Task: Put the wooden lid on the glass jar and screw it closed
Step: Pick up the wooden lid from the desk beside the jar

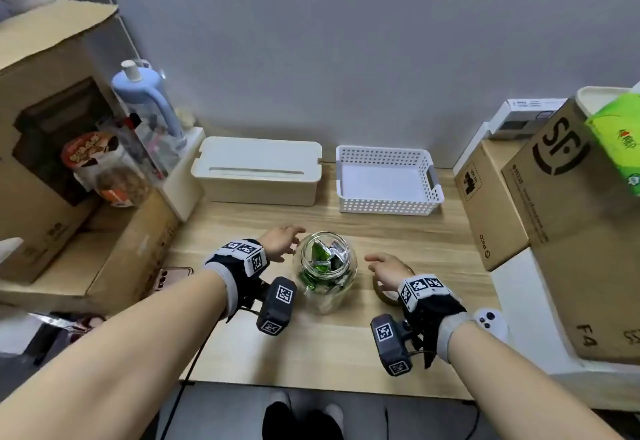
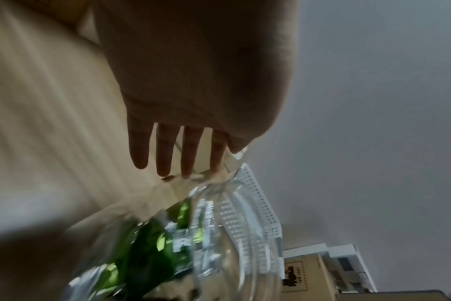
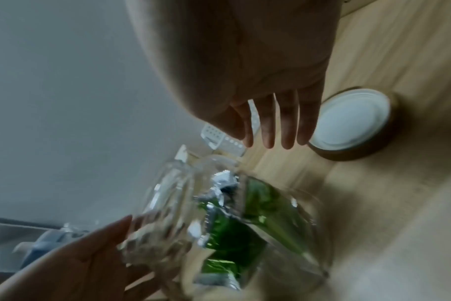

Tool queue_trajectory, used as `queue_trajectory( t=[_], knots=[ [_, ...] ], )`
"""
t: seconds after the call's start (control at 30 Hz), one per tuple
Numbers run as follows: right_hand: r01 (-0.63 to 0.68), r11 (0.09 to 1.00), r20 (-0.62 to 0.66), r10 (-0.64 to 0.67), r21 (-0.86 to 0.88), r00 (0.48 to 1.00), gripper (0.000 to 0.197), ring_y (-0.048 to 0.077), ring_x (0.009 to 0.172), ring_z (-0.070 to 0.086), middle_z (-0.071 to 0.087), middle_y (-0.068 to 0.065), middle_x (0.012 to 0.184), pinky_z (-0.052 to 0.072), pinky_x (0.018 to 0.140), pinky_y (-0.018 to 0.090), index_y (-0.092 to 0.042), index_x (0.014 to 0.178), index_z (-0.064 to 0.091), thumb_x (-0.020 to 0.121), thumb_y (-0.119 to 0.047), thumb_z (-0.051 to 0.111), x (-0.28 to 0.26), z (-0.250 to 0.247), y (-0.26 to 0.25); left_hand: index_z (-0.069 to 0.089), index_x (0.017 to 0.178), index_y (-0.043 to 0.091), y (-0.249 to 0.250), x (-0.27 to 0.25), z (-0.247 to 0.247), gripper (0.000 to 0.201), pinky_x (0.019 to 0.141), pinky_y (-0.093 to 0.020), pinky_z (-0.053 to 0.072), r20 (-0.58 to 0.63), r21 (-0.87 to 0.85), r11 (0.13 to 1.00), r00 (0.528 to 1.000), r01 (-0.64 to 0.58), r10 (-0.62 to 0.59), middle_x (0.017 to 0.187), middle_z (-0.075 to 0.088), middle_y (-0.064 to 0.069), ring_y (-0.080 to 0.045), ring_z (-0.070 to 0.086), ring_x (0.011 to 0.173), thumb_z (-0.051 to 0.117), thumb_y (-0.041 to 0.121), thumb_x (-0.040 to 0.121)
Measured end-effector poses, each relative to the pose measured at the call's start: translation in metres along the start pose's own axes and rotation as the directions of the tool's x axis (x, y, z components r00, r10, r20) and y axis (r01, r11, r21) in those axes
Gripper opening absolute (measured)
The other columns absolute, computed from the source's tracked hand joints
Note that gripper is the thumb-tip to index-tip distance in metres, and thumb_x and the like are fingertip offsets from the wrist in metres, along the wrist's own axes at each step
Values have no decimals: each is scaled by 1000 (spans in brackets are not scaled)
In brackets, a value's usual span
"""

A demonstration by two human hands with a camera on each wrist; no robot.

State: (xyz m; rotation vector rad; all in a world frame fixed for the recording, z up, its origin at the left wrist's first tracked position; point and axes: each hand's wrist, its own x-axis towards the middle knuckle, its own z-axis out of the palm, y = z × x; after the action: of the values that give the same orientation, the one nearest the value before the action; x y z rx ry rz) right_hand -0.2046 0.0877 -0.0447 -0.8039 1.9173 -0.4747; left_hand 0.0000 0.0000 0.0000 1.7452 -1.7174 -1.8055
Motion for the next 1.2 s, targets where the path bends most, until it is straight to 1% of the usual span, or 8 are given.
queue_trajectory(
  t=[0.1,0.17,0.27,0.33,0.47,0.67,0.93,1.2],
  knots=[
    [-19,998,-69,15,-56,997,43,25,92,62,66,8,106,45,71,23,-12,131,54,89,-8,43,2,4,16,54,119,13,-13,2,8,35,65,-25,33,-62,-172,984,997,42,-53,98,51,-8,-14,45,67,31,22,94],
    [-71,990,-149,52,-123,987,46,29,120,54,56,11,134,41,94,27,-13,134,50,88,-15,49,1,8,28,53,108,15,-24,3,16,26,64,-25,32,-71,-247,966,993,75,-95,84,49,-3,-15,42,63,32,19,93],
    [-156,973,-302,99,-172,948,58,34,133,41,40,13,146,34,108,36,-17,139,42,83,-24,58,4,11,44,49,106,17,-38,6,24,21,69,-29,38,-99,-335,938,987,85,-125,78,48,1,-15,42,64,35,13,92],
    [-197,966,-367,125,-166,922,69,34,135,35,35,12,149,31,110,38,-16,141,38,79,-26,64,7,12,55,47,112,19,-49,11,29,31,71,-32,45,-111,-276,960,991,46,-79,79,48,2,-14,47,65,37,1,90],
    [-237,964,-452,160,-120,878,88,35,134,33,33,12,149,30,111,41,-16,143,31,69,-30,75,13,14,73,41,129,6,-65,14,37,53,47,-15,44,-117,-219,976,993,-5,-21,77,50,-1,-1,56,48,35,-18,82],
    [-281,959,-438,240,-31,866,108,34,140,28,21,9,156,26,116,46,-22,149,17,62,-32,81,31,9,88,48,126,2,-74,26,43,39,40,-13,40,-208,-313,950,976,-4,-64,68,52,-3,0,53,37,43,-4,88],
    [-287,958,-419,267,14,868,117,33,141,28,30,13,153,24,117,42,-18,151,10,60,-33,83,48,10,98,53,119,-4,-74,39,42,37,43,-15,46,-230,-392,920,971,-28,-68,71,55,-4,-12,55,54,38,-10,86],
    [-157,979,-455,83,-127,887,121,29,144,19,19,8,158,18,118,38,-15,150,10,58,-36,84,56,18,99,52,112,13,-86,44,36,49,50,-15,50,-172,-317,939,982,-131,79,86,56,-1,-16,53,72,30,-19,81]
  ],
)
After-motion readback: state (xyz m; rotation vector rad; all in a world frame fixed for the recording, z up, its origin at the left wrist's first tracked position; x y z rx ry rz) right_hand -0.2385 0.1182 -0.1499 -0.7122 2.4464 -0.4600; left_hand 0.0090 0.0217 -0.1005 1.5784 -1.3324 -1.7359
